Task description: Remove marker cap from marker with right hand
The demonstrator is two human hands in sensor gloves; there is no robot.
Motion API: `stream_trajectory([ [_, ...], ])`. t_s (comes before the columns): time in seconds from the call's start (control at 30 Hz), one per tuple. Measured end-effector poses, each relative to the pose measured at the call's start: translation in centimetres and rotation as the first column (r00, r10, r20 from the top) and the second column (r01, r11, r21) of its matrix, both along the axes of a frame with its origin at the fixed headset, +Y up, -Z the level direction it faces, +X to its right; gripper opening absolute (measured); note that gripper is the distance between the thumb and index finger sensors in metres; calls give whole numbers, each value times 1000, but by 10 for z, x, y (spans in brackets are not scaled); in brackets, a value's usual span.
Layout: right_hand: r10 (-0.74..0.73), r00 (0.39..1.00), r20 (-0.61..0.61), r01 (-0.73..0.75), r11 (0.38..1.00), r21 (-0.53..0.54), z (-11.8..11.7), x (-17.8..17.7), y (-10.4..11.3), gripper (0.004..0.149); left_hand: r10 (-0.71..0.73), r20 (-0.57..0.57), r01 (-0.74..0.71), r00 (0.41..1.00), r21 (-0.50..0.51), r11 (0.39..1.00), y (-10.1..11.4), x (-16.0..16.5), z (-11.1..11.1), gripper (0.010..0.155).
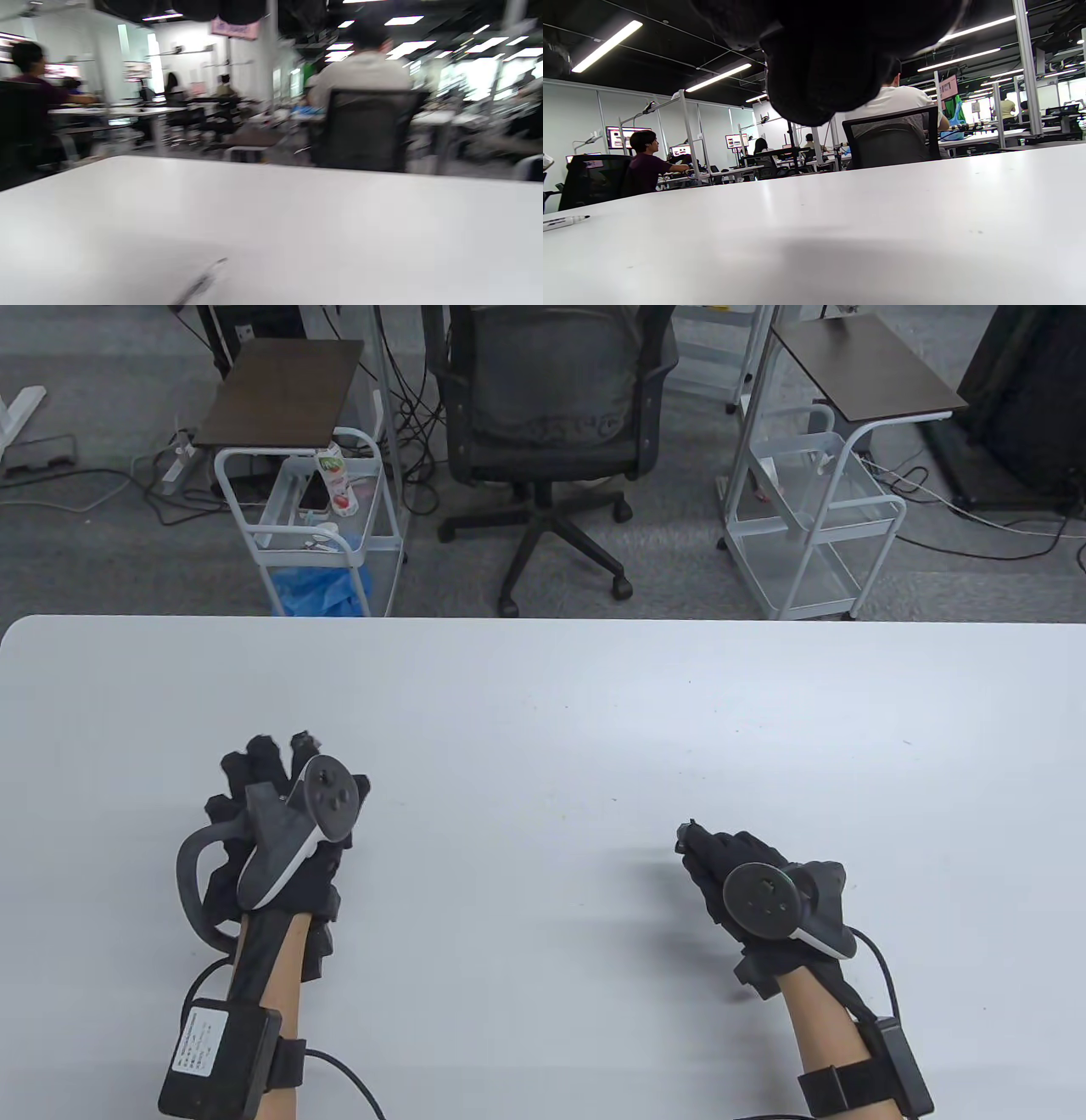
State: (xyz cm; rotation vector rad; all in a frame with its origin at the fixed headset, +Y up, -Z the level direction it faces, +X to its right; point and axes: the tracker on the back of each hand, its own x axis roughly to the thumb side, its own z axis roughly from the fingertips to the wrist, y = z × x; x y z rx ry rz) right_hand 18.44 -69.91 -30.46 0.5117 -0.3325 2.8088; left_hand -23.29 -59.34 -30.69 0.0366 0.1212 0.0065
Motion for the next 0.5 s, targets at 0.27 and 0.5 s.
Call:
stream_trajectory([
  [0.27,57,994,92,-60,998,21,1,3,0,48,82,257,-79,963,-24,997,-68,31,16,83],
  [0.5,153,976,154,-145,987,-65,-7,-4,-3,48,-52,309,95,950,-128,987,-119,43,20,83],
])
